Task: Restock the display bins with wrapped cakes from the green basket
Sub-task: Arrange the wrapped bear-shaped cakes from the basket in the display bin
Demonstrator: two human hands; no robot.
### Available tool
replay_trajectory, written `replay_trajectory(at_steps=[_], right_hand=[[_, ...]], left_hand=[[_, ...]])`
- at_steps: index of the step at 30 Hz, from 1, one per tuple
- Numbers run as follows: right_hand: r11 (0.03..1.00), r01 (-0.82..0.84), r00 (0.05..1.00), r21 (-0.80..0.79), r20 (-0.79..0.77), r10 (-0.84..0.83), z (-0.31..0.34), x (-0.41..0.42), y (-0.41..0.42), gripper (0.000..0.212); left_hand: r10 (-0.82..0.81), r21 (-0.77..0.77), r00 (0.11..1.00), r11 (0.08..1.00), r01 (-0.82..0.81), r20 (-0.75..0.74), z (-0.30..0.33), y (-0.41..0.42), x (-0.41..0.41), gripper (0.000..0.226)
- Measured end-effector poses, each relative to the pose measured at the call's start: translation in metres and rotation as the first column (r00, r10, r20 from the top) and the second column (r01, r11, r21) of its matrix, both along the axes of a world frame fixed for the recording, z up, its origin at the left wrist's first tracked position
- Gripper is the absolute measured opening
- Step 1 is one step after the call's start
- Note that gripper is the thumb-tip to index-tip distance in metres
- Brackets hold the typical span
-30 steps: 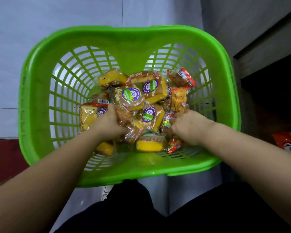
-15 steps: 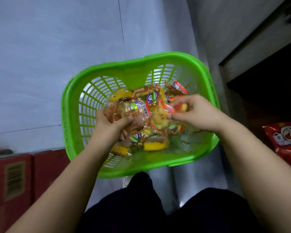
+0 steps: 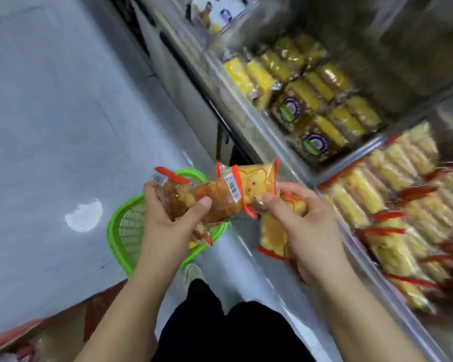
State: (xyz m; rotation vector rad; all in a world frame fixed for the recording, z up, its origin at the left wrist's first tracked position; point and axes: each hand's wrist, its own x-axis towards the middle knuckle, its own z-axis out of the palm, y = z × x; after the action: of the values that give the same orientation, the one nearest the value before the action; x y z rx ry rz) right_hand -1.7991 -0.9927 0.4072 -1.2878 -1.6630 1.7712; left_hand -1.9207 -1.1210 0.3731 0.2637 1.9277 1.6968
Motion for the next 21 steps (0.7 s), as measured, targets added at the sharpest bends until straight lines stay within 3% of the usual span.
replay_trajectory(at_steps=[4, 9, 13, 15, 17, 21], right_hand=[[0.970, 0.232, 0.973, 0.069, -0.019, -0.231, 0.051, 0.076, 0.030, 0.014], [0.847, 0.523, 0.845, -0.090, -0.076, -0.530, 0.058, 0.160, 0.054, 0.013], [0.732, 0.630, 0.757, -0.262, -0.008, -0.654, 0.042, 0.205, 0.065, 0.022], [0.691, 0.665, 0.724, -0.282, 0.018, -0.689, 0.034, 0.218, 0.068, 0.010], [0.658, 0.705, 0.690, -0.263, 0.040, -0.723, 0.028, 0.227, 0.070, 0.016], [0.635, 0.736, 0.657, -0.236, 0.018, -0.754, 0.017, 0.230, 0.075, 0.018]], left_hand=[[-0.259, 0.104, 0.963, 0.959, 0.265, -0.067, 0.050, 0.057, 0.052, 0.033], [-0.492, 0.122, 0.869, 0.860, 0.495, -0.060, 0.065, 0.125, 0.115, 0.042], [-0.605, -0.120, 0.788, 0.796, 0.593, -0.113, 0.057, 0.172, 0.139, 0.059], [-0.642, -0.270, 0.744, 0.761, 0.590, -0.182, 0.053, 0.193, 0.144, 0.072], [-0.701, -0.416, 0.666, 0.701, 0.579, -0.253, 0.048, 0.212, 0.148, 0.077], [-0.726, -0.613, 0.472, 0.682, 0.399, -0.501, 0.038, 0.235, 0.156, 0.090]])
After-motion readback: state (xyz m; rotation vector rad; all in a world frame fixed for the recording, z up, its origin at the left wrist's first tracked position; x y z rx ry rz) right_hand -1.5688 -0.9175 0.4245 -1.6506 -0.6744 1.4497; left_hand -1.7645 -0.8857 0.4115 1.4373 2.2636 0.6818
